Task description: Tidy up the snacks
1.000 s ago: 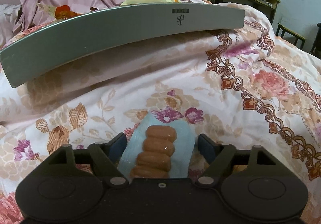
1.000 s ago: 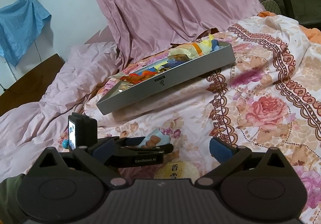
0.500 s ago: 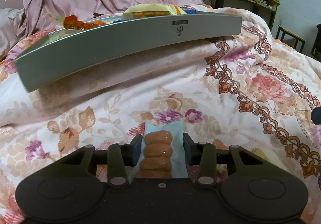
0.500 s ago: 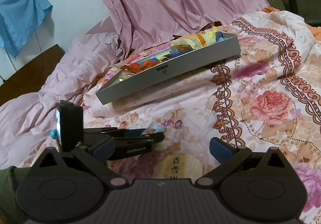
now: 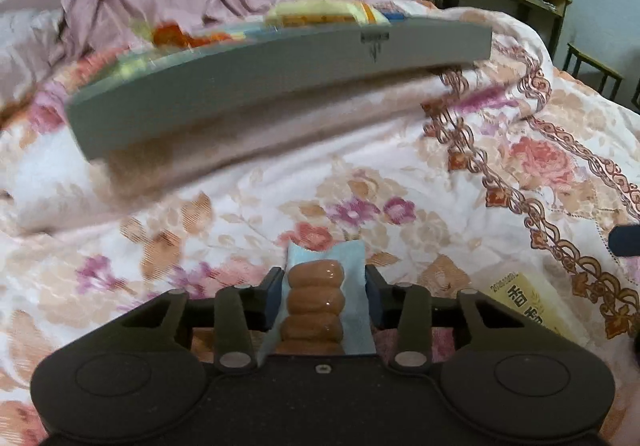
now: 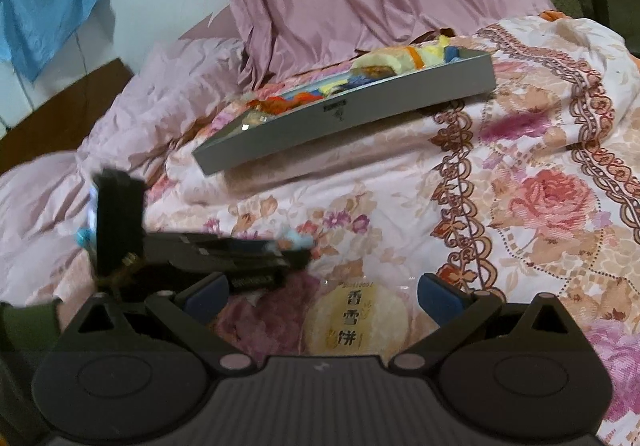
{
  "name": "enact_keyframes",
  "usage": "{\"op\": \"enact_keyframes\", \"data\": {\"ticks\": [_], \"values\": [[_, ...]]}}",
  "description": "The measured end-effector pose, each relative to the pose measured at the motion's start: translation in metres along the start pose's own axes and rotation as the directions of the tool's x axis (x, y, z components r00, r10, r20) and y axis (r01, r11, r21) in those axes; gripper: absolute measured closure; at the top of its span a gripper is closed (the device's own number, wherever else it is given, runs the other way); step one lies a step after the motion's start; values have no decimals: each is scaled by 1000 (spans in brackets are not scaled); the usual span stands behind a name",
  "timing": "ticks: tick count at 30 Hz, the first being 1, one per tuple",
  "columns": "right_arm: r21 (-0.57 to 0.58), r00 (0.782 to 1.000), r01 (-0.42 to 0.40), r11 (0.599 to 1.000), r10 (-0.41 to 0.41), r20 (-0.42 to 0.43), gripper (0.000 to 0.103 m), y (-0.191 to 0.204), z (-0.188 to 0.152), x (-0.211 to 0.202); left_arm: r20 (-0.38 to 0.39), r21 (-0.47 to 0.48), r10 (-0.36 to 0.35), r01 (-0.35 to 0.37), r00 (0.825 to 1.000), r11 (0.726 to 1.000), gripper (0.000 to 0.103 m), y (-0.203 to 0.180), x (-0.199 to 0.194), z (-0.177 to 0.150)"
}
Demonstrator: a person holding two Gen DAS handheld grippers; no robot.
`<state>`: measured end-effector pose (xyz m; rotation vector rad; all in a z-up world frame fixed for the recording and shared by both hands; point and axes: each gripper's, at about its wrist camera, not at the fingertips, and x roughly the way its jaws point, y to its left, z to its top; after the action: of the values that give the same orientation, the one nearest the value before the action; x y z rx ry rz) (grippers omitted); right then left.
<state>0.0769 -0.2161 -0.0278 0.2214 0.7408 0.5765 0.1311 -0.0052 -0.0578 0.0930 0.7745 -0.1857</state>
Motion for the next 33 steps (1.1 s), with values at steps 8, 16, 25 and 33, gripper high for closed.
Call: {"op": "enact_keyframes", "data": {"ticks": [8,16,25,33], "values": [[-118,993,83,990,-92,-79,0,11,-7,31,88,-39,2,1,996,999,59,8,-53,10],[-97,982,135,986,-146,-117,0,7,-15,53,96,-104,-25,35,995,994,59,13,-52,11],[-60,971,216,975,-221,-93,7,9,-25,62,74,-133,-19,29,997,991,58,13,-43,8],[-65,975,208,976,-212,-64,26,9,-24,49,67,-119,-26,34,997,992,58,7,-42,6]]}}
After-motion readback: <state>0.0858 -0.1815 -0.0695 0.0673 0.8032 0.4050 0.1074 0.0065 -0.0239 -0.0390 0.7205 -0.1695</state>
